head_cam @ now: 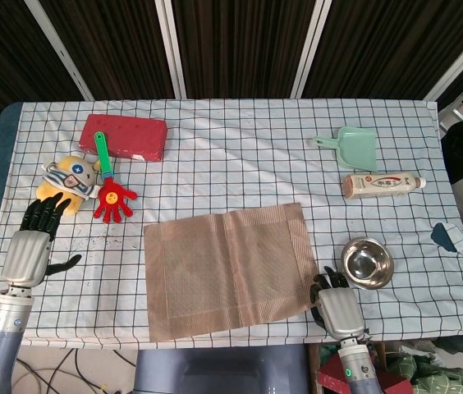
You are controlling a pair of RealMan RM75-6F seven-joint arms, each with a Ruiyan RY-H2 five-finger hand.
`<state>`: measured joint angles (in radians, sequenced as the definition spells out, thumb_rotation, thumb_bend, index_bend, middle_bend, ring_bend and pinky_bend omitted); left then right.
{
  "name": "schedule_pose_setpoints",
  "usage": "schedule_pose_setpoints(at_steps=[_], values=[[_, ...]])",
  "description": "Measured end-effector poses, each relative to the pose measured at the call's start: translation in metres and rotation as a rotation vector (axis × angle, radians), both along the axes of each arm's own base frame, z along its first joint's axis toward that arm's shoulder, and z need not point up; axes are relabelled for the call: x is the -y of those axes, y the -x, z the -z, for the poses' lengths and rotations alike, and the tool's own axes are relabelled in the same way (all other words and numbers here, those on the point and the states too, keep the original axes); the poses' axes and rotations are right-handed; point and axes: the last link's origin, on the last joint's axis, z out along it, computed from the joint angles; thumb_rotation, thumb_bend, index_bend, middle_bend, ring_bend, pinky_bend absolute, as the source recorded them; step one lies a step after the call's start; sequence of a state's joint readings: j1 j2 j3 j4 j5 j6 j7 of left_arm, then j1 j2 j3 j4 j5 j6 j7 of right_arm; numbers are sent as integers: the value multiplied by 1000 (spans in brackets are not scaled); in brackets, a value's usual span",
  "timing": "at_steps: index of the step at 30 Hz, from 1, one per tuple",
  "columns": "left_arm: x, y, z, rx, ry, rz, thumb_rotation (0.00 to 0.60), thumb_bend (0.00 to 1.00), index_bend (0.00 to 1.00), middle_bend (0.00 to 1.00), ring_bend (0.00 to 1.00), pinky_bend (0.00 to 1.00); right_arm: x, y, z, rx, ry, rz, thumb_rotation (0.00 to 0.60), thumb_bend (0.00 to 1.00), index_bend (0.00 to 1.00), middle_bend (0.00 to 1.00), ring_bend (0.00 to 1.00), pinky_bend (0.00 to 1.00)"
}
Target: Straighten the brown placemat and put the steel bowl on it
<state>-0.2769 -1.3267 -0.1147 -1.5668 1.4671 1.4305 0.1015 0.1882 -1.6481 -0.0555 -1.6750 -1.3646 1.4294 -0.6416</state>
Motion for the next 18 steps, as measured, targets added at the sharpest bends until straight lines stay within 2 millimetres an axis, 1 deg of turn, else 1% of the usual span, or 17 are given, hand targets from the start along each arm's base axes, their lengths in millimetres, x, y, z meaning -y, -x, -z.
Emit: schedule_pose_setpoints(at_steps=[18], values=[[-1,0,-3,15,-7,-3,600,40,43,1,0,0,-1,-30,25,28,-58,-69,600,506,685,292,115,191]])
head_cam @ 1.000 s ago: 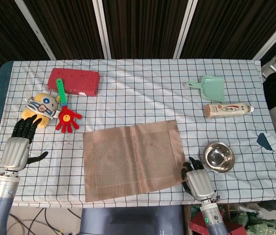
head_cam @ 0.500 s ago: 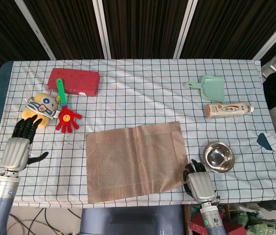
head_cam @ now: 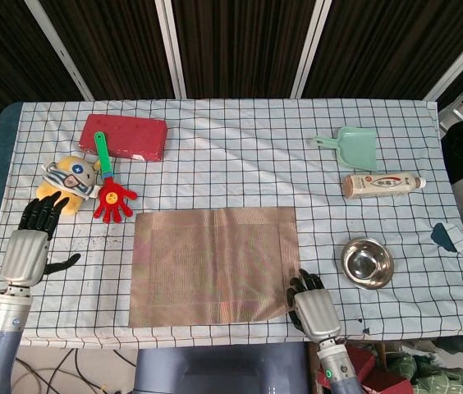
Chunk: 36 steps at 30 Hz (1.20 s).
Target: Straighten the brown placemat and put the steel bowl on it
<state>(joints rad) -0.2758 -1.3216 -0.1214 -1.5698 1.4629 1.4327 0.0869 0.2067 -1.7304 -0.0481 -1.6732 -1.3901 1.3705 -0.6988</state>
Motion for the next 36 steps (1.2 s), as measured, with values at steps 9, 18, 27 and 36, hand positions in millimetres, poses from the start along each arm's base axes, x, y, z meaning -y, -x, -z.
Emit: schedule_pose_setpoints(at_steps=[9,18,27,36], values=[[-2,1,-4,6,-16,2,600,41,43,1,0,0,1,5,-5,-7,23,24,600,505,685,291,115,191],[-1,1,-4,5,-19,0,600,40,43,1,0,0,0,17,-18,-33,51,54,600,506,685,295,115,190],[-1,0,-3,6,-20,0,600,40,43,1,0,0,-10,29,-22,-32,52,102,600,506,685,298,115,191],[-1,0,-4,9,-21,0,600,40,43,0,0,0,-18,29,-17,-18,32,105,600,505,685,300,115,191]])
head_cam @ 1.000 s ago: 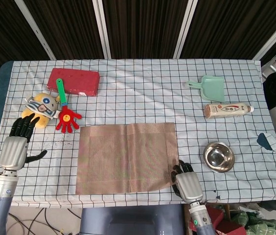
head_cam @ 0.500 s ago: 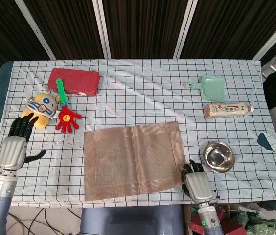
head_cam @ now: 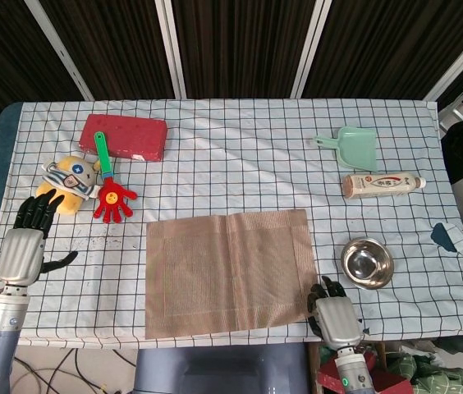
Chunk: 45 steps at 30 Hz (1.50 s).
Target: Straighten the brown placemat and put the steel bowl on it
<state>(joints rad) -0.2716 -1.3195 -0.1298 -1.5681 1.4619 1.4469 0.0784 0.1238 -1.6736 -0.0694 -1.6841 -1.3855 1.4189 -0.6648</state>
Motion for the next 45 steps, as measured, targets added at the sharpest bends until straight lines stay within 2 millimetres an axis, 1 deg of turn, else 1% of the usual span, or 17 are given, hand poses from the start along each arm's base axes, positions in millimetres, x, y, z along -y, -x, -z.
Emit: schedule_pose_setpoints(at_steps=[4,14,16,17,19,20,22,23,26,31,35,38,43,45], values=[[0,0,0,2,-1,2,600,40,43,0,0,0,-2,-2,2,14,-6,1,600,506,685,300,115,190],[-3,1,-7,19,-40,-10,600,40,43,0,0,0,-3,-15,13,42,-25,-26,600,505,685,300,115,191],[-4,1,-7,19,-41,-11,600,40,43,0,0,0,-3,-15,13,38,-23,-27,600,503,669,284,112,191],[-4,1,-7,19,-40,-11,600,40,42,0,0,0,-3,-14,13,35,-21,-27,600,488,622,261,104,190],[-4,1,-7,18,-40,-11,600,40,43,0,0,0,-3,-13,12,27,-21,-26,600,423,444,191,73,187],[-4,1,-7,18,-40,-11,600,40,43,0,0,0,-4,-12,11,25,-22,-25,600,371,322,144,53,186],[-4,1,-7,18,-40,-12,600,40,43,0,0,0,-4,-11,10,18,-25,-25,600,302,164,79,28,183],[-4,1,-7,18,-41,-12,600,40,43,0,0,0,-4,-11,9,14,-25,-24,600,271,106,55,20,182],[-4,2,-7,18,-43,-13,600,40,42,0,0,0,-4,-10,6,6,-22,-21,600,229,13,19,13,180],[-4,2,-8,20,-45,-14,600,40,42,0,0,0,-2,-8,-2,-16,-5,-23,600,206,0,9,8,180],[-4,2,-8,21,-47,-14,600,41,42,0,0,0,2,-6,-13,-37,23,-27,600,205,0,9,8,180],[-4,2,-9,22,-48,-14,600,40,42,0,0,0,5,-4,-25,-51,51,-27,600,204,1,10,9,180],[-3,2,-9,21,-47,-12,600,40,42,0,0,0,12,2,-49,-53,110,-18,600,174,24,11,9,178],[-3,1,-9,21,-49,-11,600,41,42,0,0,0,16,4,-58,-49,129,-3,600,173,72,22,10,177]])
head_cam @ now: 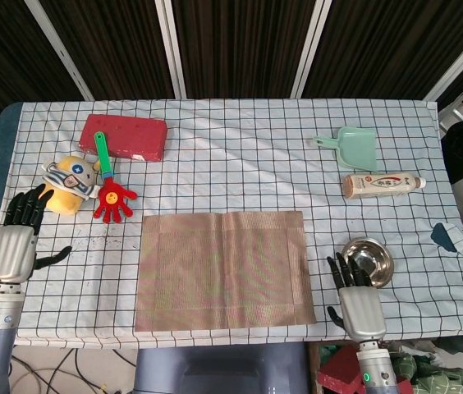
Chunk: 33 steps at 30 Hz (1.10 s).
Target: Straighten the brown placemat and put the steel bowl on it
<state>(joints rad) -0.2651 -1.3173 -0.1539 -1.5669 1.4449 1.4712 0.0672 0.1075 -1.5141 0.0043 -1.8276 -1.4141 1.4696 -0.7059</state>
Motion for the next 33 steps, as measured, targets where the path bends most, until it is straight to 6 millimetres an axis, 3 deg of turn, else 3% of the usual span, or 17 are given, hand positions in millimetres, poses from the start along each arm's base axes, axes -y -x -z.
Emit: schedule_pose_setpoints(at_steps=[5,8,23,33], values=[[0,0,-1,1,-3,-2,600,40,42,0,0,0,6,2,-16,5,29,13,600,174,316,150,60,177],[0,0,0,0,-3,0,600,40,42,0,0,0,8,6,-16,-13,22,27,600,174,403,214,95,177],[0,0,-1,4,-5,1,600,40,42,0,0,0,40,31,-2,-95,6,123,600,175,422,238,103,177],[0,0,-1,6,-3,1,600,40,42,0,0,0,54,43,4,-134,14,176,600,236,425,241,103,177]])
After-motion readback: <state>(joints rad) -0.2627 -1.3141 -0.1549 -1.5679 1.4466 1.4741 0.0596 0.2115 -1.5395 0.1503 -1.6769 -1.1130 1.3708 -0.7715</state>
